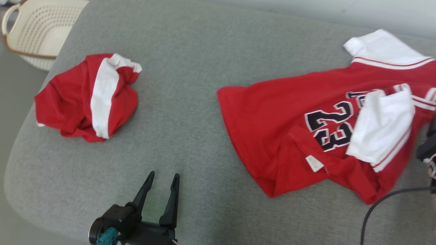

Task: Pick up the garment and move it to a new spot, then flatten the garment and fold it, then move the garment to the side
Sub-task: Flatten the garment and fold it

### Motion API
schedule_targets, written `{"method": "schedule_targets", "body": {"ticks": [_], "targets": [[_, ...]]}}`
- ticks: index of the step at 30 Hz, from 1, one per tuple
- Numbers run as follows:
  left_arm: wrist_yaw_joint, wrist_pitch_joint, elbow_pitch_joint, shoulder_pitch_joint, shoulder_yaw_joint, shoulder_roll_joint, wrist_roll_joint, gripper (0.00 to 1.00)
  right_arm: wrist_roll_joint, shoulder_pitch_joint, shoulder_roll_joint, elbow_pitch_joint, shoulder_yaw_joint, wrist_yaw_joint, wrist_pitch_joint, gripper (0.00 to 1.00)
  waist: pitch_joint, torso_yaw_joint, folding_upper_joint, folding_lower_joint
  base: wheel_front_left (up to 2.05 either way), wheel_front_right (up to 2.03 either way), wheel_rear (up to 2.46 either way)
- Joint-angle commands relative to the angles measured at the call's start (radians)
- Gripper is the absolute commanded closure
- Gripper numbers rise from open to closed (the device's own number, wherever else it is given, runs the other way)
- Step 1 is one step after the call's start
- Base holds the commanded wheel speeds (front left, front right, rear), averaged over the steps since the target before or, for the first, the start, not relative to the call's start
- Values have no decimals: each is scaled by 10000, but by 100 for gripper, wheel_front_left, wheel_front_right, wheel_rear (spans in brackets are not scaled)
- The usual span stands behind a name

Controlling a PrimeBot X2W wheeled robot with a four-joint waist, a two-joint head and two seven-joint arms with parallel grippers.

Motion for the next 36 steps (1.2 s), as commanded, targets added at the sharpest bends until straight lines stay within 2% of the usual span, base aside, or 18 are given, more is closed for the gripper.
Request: {"method": "schedule_targets", "body": {"ticks": [1, 10, 16, 26, 36], "targets": [[-18, -40, 56, 234, 59, 12, 16, 0, 169, 225, 130, -149, 72, 1, -9, 0, -493, -513, 0, 0, 0, 0, 0], [-219, -40, 291, 461, 223, 12, 270, 0, 806, 1936, 971, -1666, 478, 1, -8, 0, -1194, -1364, 0, 0, 0, 0, 0], [-345, -40, 481, 691, 409, 12, 399, 0, 1006, 2956, 1355, -2481, 1271, 1, -9, 0, -1631, -1856, 0, 0, 0, 0, 0], [-401, -40, 619, 926, 698, 10, 448, 0, 1554, 4553, 1674, -3878, 2622, 1, -8, 0, -2173, -2480, 0, 0, 0, 0, 0], [-363, -40, 808, 617, 1056, 10, 366, 0, 1854, 5462, 1712, -4880, 3914, 1, -8, 0, -2083, -3206, 0, 0, 0, 0, 0]]}}
